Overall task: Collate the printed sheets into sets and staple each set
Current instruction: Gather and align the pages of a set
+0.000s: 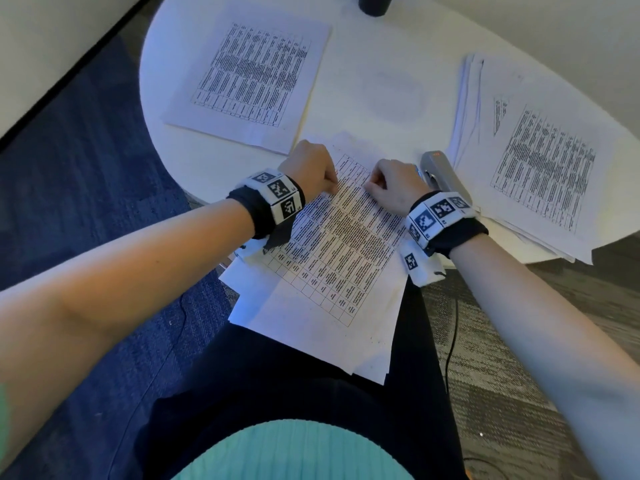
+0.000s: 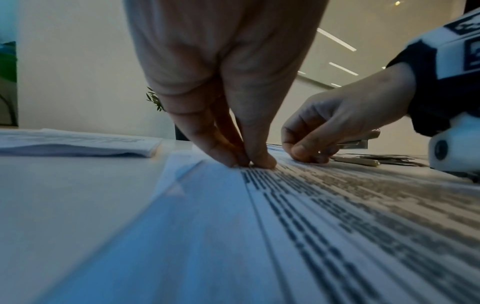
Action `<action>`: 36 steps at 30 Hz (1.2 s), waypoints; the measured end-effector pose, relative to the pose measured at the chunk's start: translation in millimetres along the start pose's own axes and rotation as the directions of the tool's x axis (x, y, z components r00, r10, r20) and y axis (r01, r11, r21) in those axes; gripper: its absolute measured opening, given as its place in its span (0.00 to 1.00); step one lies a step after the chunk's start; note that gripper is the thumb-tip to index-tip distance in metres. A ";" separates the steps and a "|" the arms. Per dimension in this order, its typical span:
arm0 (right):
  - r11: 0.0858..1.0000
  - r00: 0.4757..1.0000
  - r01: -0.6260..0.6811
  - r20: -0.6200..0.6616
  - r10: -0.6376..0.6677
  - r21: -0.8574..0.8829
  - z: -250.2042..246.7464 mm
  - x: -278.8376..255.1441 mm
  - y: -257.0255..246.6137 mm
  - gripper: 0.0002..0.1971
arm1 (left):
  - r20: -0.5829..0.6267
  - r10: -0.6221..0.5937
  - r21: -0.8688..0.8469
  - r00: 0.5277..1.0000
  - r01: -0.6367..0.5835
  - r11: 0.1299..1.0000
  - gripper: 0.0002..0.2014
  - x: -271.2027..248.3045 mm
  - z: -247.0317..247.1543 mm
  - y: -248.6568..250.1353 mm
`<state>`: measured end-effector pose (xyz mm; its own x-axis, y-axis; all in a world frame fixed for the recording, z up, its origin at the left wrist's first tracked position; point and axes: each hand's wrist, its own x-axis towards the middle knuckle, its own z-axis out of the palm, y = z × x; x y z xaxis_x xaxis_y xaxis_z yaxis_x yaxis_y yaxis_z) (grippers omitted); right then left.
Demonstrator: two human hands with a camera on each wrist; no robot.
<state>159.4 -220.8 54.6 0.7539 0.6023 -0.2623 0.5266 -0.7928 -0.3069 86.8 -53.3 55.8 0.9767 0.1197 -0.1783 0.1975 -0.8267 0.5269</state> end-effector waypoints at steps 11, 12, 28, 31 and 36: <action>0.996 0.998 -0.055 -0.008 0.054 -0.064 14.4 -43.7 32.5 0.11 | 0.064 0.007 0.227 0.998 -0.021 0.974 0.09 2.5 11.0 6.4; 0.998 0.999 -0.041 -0.008 0.041 -0.056 13.7 -43.0 32.2 0.12 | 0.062 0.013 0.256 0.998 -0.028 0.966 0.09 0.0 10.0 5.4; 0.999 0.999 -0.003 0.032 0.005 -0.052 10.6 -36.3 32.5 0.11 | 0.109 -0.596 0.133 0.795 0.583 0.802 0.12 -127.5 -28.3 -139.3; 0.999 0.999 -0.009 0.034 0.011 -0.051 10.1 -36.8 32.2 0.11 | 0.103 -0.613 -0.141 0.784 0.621 0.771 0.08 -116.6 -12.8 -142.8; 1.000 0.996 0.010 0.084 -0.009 -0.017 -2.7 -38.9 29.4 0.11 | 0.124 -0.576 -0.368 0.808 0.576 0.729 0.10 -107.4 -14.3 -143.2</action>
<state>146.6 -267.8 58.2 0.7135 0.6149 -0.3360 0.5407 -0.7881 -0.2940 -45.2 60.1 11.4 0.6649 0.5051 -0.5502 0.7381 -0.3316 0.5876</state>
